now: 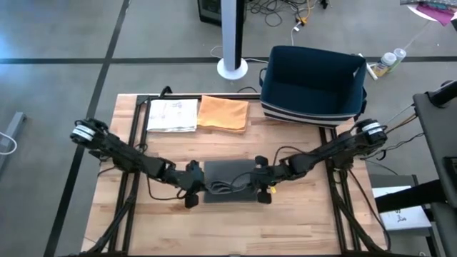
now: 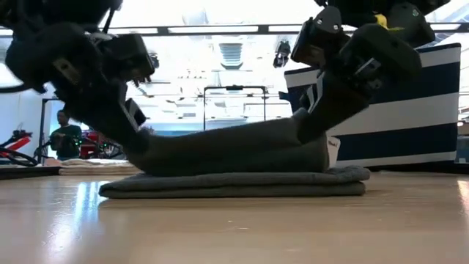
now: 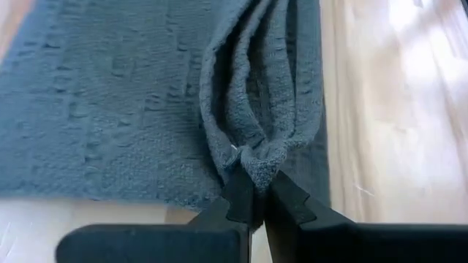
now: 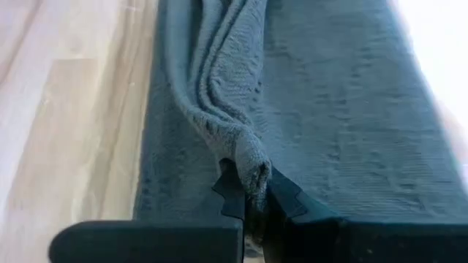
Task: Fold towel
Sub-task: Fold the black towel
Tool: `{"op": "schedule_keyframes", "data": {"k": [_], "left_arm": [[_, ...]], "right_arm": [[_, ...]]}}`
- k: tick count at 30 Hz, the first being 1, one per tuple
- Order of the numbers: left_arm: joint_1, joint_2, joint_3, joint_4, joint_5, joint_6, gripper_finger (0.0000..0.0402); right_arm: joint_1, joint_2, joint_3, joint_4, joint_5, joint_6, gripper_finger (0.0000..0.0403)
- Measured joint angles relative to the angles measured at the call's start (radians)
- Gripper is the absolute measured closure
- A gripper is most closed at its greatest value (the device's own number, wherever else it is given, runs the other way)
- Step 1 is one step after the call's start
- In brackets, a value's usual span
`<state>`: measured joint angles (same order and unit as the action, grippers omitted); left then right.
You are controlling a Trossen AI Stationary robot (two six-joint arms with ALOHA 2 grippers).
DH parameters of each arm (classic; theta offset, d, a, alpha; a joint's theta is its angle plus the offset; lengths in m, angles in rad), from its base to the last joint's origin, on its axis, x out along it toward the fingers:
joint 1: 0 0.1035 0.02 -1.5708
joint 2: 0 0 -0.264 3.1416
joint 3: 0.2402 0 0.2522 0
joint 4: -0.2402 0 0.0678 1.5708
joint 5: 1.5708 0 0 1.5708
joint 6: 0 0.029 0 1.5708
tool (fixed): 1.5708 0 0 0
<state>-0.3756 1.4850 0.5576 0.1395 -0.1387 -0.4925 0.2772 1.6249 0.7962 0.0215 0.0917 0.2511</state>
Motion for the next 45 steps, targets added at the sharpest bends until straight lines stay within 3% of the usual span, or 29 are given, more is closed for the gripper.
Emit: {"op": "schedule_keyframes", "data": {"k": [8, 18, 24, 32, 39, 45], "left_arm": [[-0.004, 0.052, 0.003, 0.047, 0.054, -0.025, 0.0369], [-0.016, -0.021, 0.006, 0.024, 0.057, -0.074, 0.0306], [-0.090, -0.046, 0.018, 0.033, 0.043, -0.140, 0.0277], [-0.212, -0.006, 0.009, 0.062, -0.219, -0.238, 0.0269], [-0.267, 0.104, 0.012, 0.179, -0.300, -0.254, 0.0282], [-0.292, 0.292, 0.103, 0.200, -0.306, -0.269, 0.0275]], "right_arm": [[0.013, 0.068, 0.001, 0.021, -0.039, 0.043, 0.0377], [0.031, 0.029, 0.000, -0.028, -0.027, 0.028, 0.0322], [0.104, -0.040, 0.000, -0.080, 0.122, 0.011, 0.0260], [0.212, -0.058, 0.038, -0.055, 0.364, -0.043, 0.0202], [0.222, 0.087, 0.044, 0.251, 0.403, -0.114, 0.0179], [0.209, 0.249, 0.144, 0.294, 0.510, -0.145, 0.0157]]}}
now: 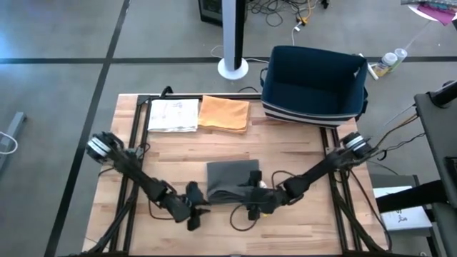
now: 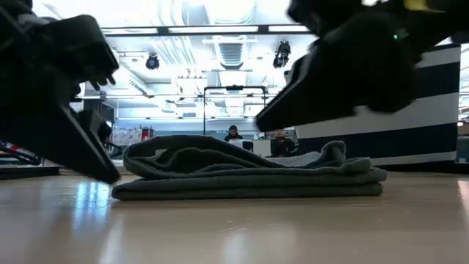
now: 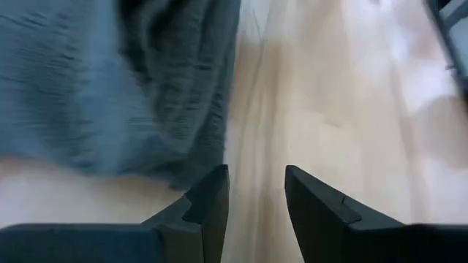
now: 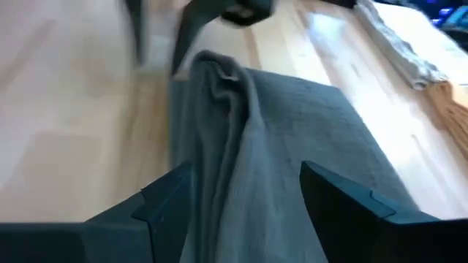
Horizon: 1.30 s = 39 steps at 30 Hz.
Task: Fold towel
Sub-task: Fold the black towel
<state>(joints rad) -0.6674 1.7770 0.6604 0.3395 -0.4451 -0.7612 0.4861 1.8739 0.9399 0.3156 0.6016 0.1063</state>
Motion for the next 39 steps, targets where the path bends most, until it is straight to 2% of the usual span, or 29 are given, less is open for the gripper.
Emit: {"op": "schedule_keyframes", "data": {"k": [4, 9, 15, 23, 32, 39], "left_arm": [[0.000, 0.074, 0.057, -0.015, -0.060, 0.028, 0.0267], [0.000, 0.075, 0.073, -0.052, -0.071, 0.046, 0.0262], [0.004, 0.045, 0.042, -0.073, -0.091, 0.044, 0.0272], [0.010, 0.051, 0.033, -0.063, -0.110, 0.038, 0.0290], [0.014, 0.051, 0.033, -0.070, -0.116, 0.042, 0.0303], [0.015, 0.051, 0.031, -0.067, -0.122, 0.042, 0.0299]], "right_arm": [[-0.025, 0.081, 0.103, -0.040, -0.001, -0.012, 0.0147], [-0.080, 0.157, 0.217, -0.118, -0.031, 0.055, 0.0140], [-0.127, 0.220, 0.287, -0.123, -0.196, 0.071, 0.0151], [-0.129, 0.233, 0.297, -0.123, -0.238, 0.110, 0.0210], [-0.142, 0.241, 0.297, -0.131, -0.235, 0.129, 0.0311], [-0.147, 0.245, 0.297, -0.138, -0.235, 0.122, 0.0344]]}}
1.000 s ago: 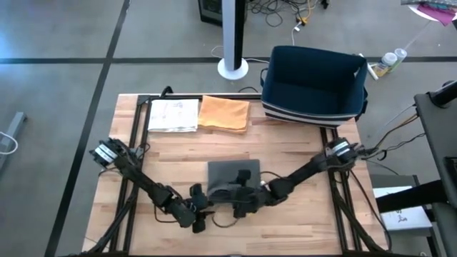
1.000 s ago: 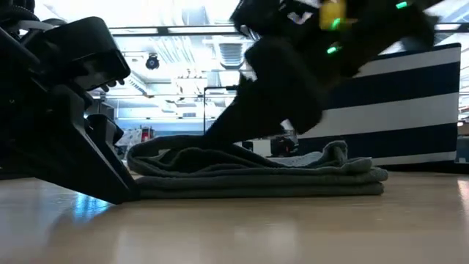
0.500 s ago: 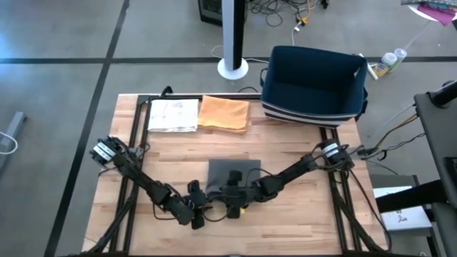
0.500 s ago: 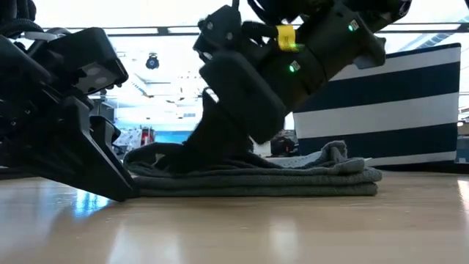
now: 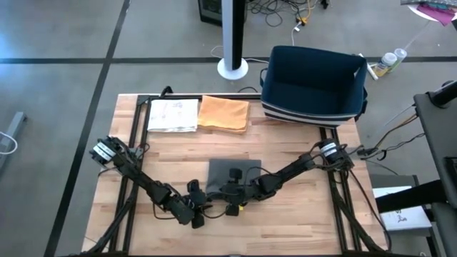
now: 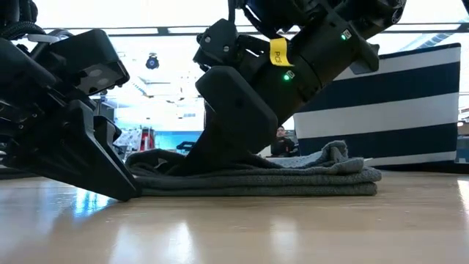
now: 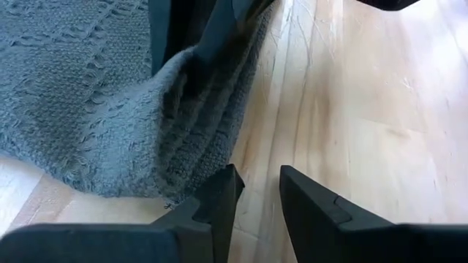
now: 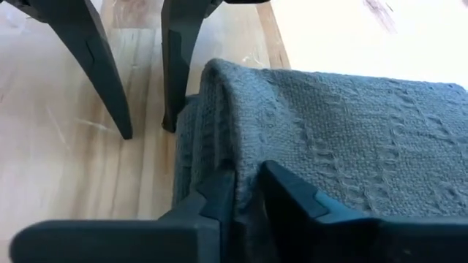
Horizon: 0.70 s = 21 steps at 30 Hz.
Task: Fold towel
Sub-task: Fold the black towel
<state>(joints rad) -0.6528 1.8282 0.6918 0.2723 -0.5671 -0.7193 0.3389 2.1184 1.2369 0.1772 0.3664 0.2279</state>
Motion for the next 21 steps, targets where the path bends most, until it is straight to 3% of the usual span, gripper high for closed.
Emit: {"op": "schedule_keyframes", "data": {"k": [7, 21], "left_arm": [[0.000, 0.000, 0.000, -0.003, -0.001, -0.024, 0.0294], [0.001, 0.000, 0.001, -0.030, 0.010, -0.060, 0.0301]], "right_arm": [[0.001, 0.002, 0.015, -0.017, -0.055, 0.000, 0.0395], [0.037, 0.001, 0.114, -0.240, -0.082, 0.007, 0.0399]]}}
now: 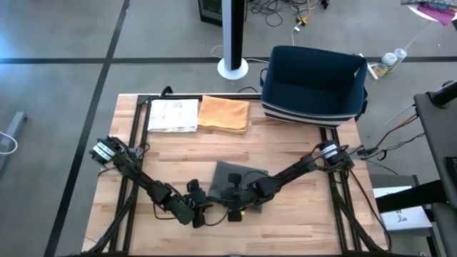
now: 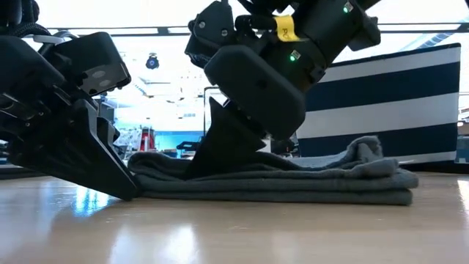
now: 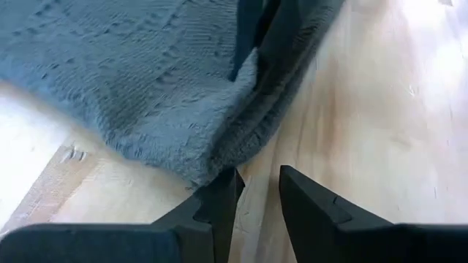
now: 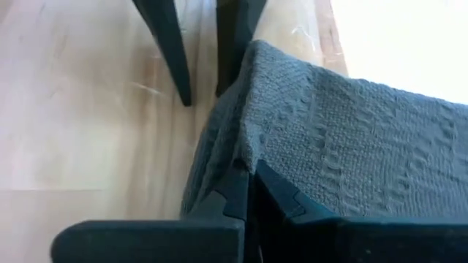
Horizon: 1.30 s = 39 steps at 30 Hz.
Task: Fold towel
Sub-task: Fold the black towel
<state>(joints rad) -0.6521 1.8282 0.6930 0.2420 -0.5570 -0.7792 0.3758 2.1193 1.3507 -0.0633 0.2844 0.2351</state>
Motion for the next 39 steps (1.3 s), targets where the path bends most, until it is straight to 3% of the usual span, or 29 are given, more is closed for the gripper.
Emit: {"op": "schedule_keyframes", "data": {"k": [8, 15, 20, 27, 32, 35, 39], "left_arm": [[0.004, -0.022, -0.001, -0.048, -0.003, 0.026, 0.0293], [0.047, -0.177, -0.008, -0.381, -0.086, -0.038, 0.0292], [-0.015, -0.221, -0.010, -0.287, -0.083, -0.069, 0.0286], [-0.078, -0.034, 0.032, 0.019, -0.110, -0.035, 0.0294], [-0.041, 0.067, 0.136, -0.092, -0.100, -0.027, 0.0306], [-0.041, 0.100, 0.175, -0.079, -0.182, -0.027, 0.0310], [-0.031, 0.116, 0.207, -0.057, -0.199, -0.018, 0.0308]], "right_arm": [[0.017, 0.000, 0.000, 0.000, 0.000, 0.064, 0.0399], [0.005, 0.000, -0.003, -0.001, 0.030, 0.136, 0.0396], [0.001, 0.000, -0.003, -0.005, 0.052, 0.160, 0.0395], [-0.009, 0.000, -0.004, -0.009, 0.067, 0.166, 0.0395], [-0.010, 0.000, -0.004, -0.010, 0.068, 0.172, 0.0395], [-0.010, 0.000, -0.004, -0.010, 0.074, 0.194, 0.0394], [-0.010, 0.000, -0.005, -0.011, 0.083, 0.226, 0.0394]]}}
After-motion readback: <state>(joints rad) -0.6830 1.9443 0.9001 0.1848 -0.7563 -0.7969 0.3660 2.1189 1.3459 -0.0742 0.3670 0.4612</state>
